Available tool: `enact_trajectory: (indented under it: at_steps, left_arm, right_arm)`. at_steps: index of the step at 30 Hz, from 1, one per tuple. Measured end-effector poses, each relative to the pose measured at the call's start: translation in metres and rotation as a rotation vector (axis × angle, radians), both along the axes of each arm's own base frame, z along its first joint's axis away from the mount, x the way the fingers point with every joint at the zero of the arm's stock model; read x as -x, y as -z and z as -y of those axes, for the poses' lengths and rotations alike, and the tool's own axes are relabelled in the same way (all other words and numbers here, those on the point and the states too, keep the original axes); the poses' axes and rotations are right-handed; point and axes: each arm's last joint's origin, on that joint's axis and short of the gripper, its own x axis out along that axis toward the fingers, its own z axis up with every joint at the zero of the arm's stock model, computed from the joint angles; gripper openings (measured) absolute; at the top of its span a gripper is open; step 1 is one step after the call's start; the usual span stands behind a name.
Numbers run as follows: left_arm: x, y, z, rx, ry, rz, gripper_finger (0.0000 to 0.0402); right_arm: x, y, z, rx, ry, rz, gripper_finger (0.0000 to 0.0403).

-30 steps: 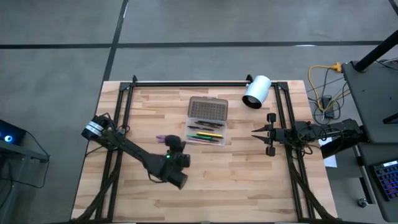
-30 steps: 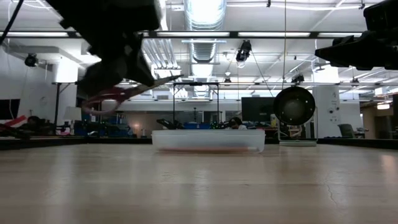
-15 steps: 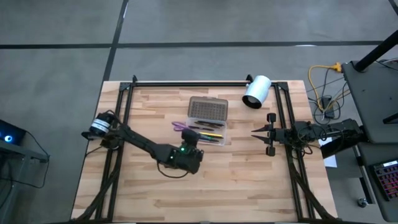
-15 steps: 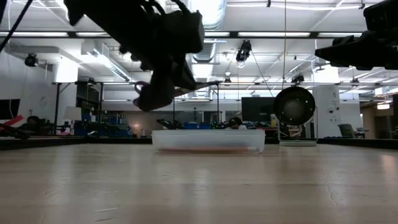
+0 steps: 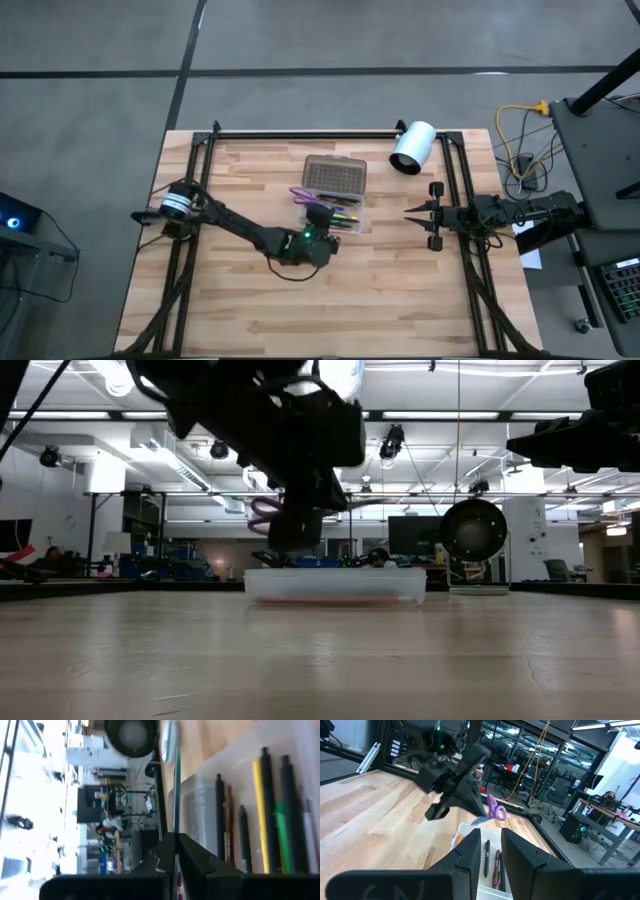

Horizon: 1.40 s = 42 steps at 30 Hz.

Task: Pick & place school supplies into a supply box
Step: Put the purple scissors into the black supply box

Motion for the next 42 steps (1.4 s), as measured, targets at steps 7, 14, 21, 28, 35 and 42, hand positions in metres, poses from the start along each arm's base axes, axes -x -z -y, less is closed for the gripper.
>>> enact_trajectory:
  at_steps: [7,14,21,28,35,42]
  left_arm:
    - [-0.009,0.005,0.002,0.047,0.144,-0.007,0.0000]
    - [-0.010,0.010,-0.010,0.032,0.131,-0.041,0.0000]
    - [-0.009,0.017,-0.022,0.063,0.153,-0.068,0.0000]
    - [-0.009,0.020,-0.024,0.121,0.201,-0.062,0.0000]
    - [-0.009,0.022,-0.028,0.135,0.200,-0.063,0.0000]
    - [-0.008,0.025,-0.040,0.164,0.160,-0.042,0.0000]
  right_arm:
    - [0.000,0.000,0.000,0.000,0.000,0.000,0.0068]
    - [0.000,0.000,0.000,0.000,0.000,0.000,0.0068]
    - [0.000,0.000,0.000,0.000,0.000,0.000,0.0068]
    - [0.000,0.000,0.000,0.000,0.000,0.000,0.0068]
    - [0.000,0.000,0.000,0.000,0.000,0.000,0.0068]
    - [0.000,0.000,0.000,0.000,-0.001,-0.001,0.0068]
